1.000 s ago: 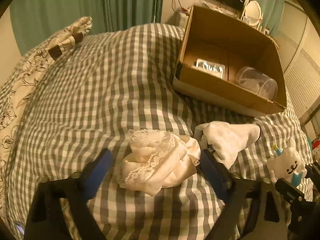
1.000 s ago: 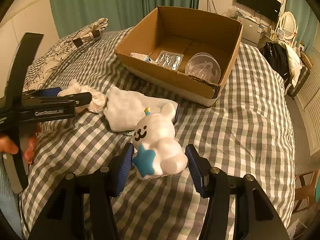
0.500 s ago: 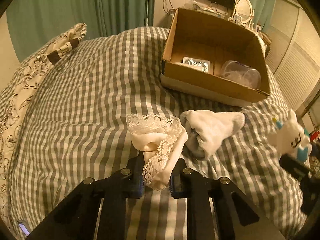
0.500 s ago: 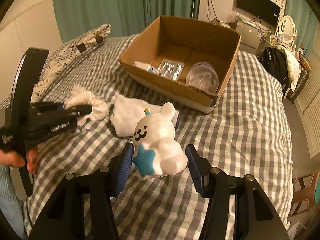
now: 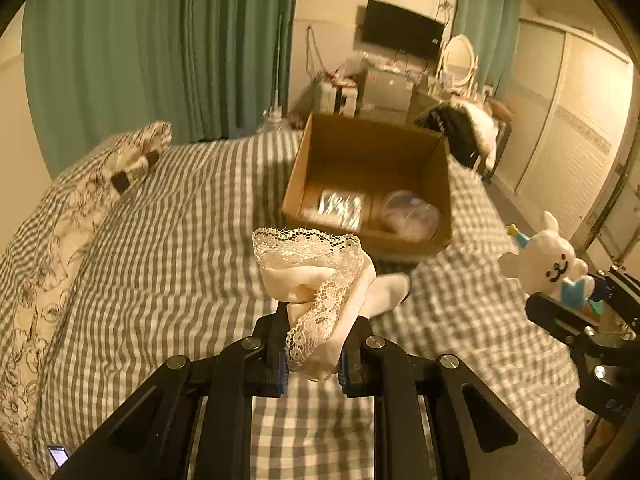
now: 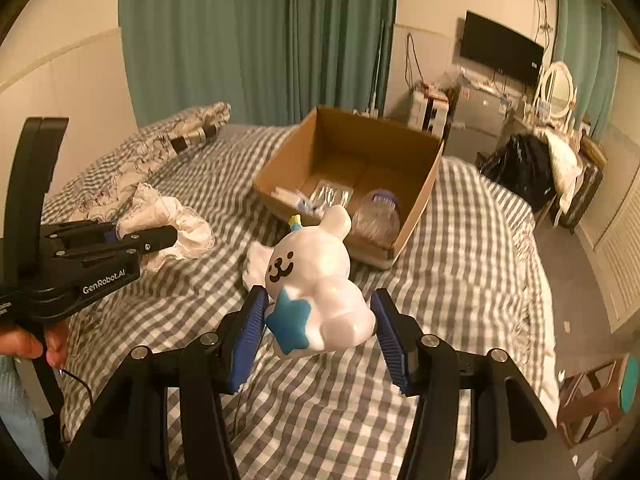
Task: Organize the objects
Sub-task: 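Drop the lace cloth in the box with the left tool while the right drops the bunny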
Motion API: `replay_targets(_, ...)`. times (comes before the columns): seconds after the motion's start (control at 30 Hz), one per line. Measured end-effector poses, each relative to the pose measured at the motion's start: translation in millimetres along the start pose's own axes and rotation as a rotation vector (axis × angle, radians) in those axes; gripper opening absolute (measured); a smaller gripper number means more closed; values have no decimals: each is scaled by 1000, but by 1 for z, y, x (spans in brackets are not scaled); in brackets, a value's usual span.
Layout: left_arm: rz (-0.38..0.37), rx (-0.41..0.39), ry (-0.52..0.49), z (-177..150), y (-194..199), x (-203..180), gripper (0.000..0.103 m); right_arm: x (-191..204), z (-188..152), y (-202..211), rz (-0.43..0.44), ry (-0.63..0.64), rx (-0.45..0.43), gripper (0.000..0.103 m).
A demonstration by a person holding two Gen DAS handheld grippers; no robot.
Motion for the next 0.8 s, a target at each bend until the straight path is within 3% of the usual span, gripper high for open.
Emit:
replay_targets(0.33, 8, -81, -53, 78, -23, -20, 18, -17, 27, 19, -1, -5, -75, 53)
replay_targets(0.6, -37, -59, -49, 122, -109, -30, 18, -49, 54, -17, -27, -13, -70, 53)
replay_targets(0.7, -50, -88, -39, 128, -137, -27, 18, -59, 67, -32, -35, -12, -72, 53)
replay_targets(0.8, -26, -42, -53, 122, -172, -26, 27, -67, 78, -49, -51, 1, -66, 53)
Point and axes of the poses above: each gripper's, at about its wrist camera, not at the fingertips, and y roughly against the way its jaws point, x to its left, z to its top, the point moved 7 cm from there along -y, roughly the way its jaws point, and after that the axes turned 14 degrees about -y, right-handed, at the moved point
